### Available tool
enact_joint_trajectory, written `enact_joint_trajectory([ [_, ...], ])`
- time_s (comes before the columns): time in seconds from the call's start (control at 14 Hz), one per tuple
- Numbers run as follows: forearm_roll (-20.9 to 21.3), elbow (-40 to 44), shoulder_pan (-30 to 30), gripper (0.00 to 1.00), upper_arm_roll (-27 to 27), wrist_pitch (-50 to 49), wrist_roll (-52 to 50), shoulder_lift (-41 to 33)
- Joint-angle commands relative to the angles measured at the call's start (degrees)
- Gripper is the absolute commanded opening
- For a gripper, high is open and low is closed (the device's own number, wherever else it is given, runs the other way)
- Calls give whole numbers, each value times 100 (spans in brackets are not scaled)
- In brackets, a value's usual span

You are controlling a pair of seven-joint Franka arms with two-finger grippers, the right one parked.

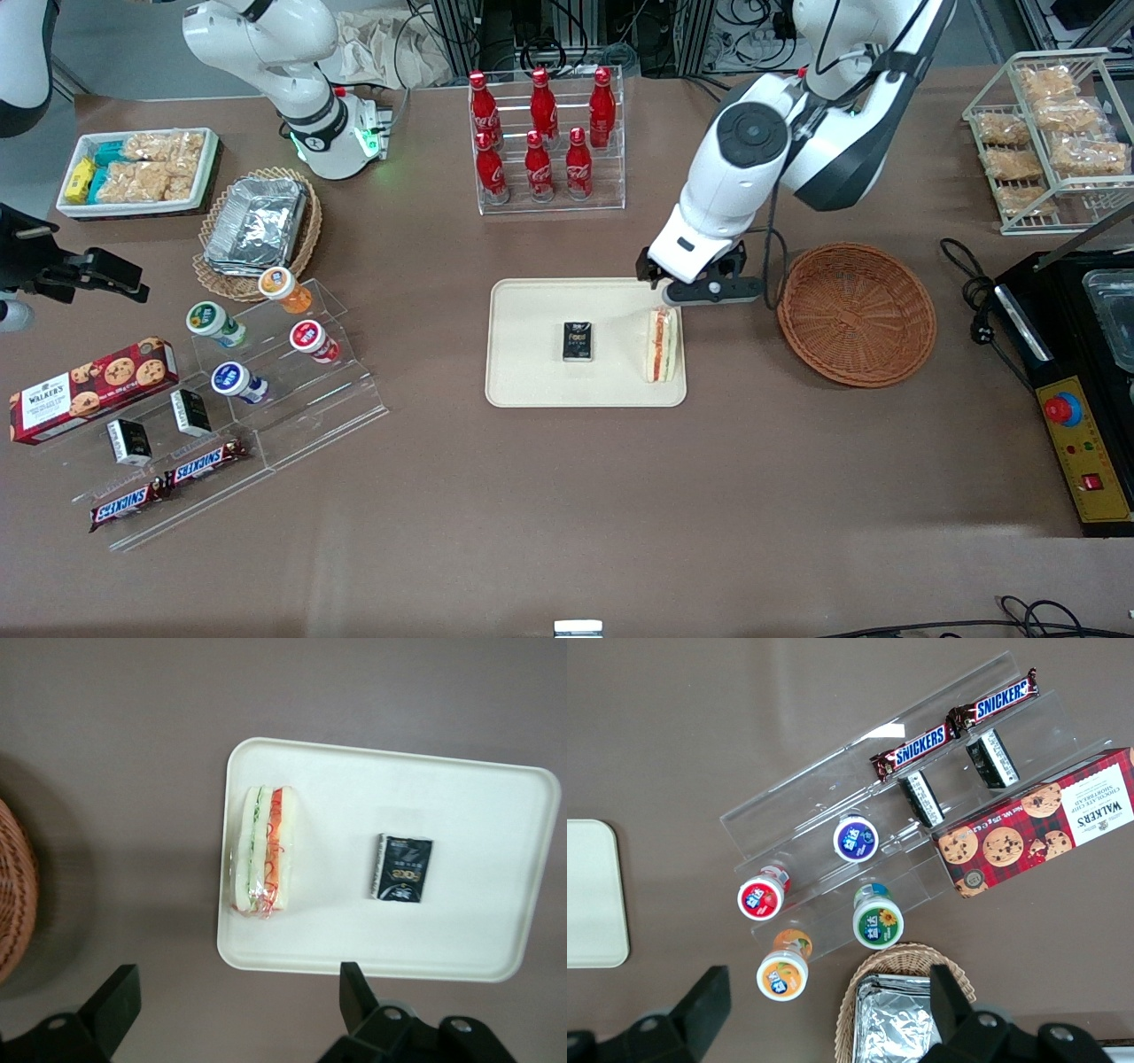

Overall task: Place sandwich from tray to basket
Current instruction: 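Lower the left gripper and close it on the sandwich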

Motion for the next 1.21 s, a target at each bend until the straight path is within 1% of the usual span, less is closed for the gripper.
enact_joint_trajectory([
  [0.0,265,22,-100,100,-5,358,-413,414],
  [0.29,292,-40,-135,100,-5,788,-729,906],
  [0.43,458,-163,-188,100,4,1070,-939,1100],
  [0.71,1003,-601,-196,100,4,1483,-1397,1250],
  [0.86,1057,-743,-196,100,12,1720,-1415,1259],
  [1.07,1118,-743,-188,100,30,1748,-1415,1390],
  [1.14,1231,-743,-170,93,30,1748,-1415,1417],
])
